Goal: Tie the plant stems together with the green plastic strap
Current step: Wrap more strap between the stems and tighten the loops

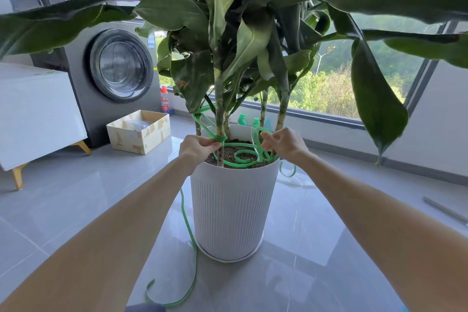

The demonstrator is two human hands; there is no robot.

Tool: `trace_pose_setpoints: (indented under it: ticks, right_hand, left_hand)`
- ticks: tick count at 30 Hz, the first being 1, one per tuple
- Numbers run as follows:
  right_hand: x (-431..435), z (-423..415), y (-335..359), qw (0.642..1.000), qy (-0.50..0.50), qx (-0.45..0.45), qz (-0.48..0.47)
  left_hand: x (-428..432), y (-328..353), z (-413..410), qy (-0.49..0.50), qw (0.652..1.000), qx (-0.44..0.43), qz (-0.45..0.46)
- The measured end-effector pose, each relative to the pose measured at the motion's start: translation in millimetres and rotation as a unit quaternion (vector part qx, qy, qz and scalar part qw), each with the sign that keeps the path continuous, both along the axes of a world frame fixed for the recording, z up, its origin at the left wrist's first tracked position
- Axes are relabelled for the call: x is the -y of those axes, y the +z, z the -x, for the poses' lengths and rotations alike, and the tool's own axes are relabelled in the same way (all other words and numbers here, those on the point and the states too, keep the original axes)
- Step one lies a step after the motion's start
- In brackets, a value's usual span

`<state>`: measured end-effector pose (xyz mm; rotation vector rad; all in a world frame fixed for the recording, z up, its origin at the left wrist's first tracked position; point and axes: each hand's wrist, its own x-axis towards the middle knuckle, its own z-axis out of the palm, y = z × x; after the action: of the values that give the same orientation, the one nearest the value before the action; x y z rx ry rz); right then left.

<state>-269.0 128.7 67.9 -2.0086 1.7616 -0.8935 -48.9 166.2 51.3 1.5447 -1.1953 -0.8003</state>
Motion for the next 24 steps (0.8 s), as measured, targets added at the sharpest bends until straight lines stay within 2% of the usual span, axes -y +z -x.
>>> trace_pose_setpoints:
  ticks: [3, 6, 9, 12, 16, 20, 24]
  right_hand:
    - [2, 3, 0, 0.994, -0.078, 0.054, 0.060]
    - [6, 10, -5, 0.988, -0.143, 0.029, 0.049]
    - [7, 13, -16, 0.990, -0.127, -0.002, -0.057]
    - [7, 10, -20, 0.986, -0.106, 0.031, -0.125]
    - [8, 10, -20, 0.976, -0.122, 0.115, -0.140]
    - [11, 11, -24, 0.954, -0.129, 0.235, -0.134]
    - [12, 4, -23, 0.958, -0.111, 0.235, -0.122]
  left_hand:
    - [0, 1, 1, 0.001, 1.000, 0.002, 0.002]
    - [0, 1, 1, 0.000, 1.000, 0.003, 0.000]
    - [0, 1, 1, 0.003, 1.000, 0.001, -0.002]
    - [0, 1, 1, 0.004, 1.000, 0.000, -0.004]
    - [0, 0, 0, 0.004, 1.000, 0.000, -0.005]
    - [1, 0, 0, 0.007, 1.000, 0.007, -0.001]
    - [0, 1, 0, 0.003, 1.000, 0.016, 0.003]
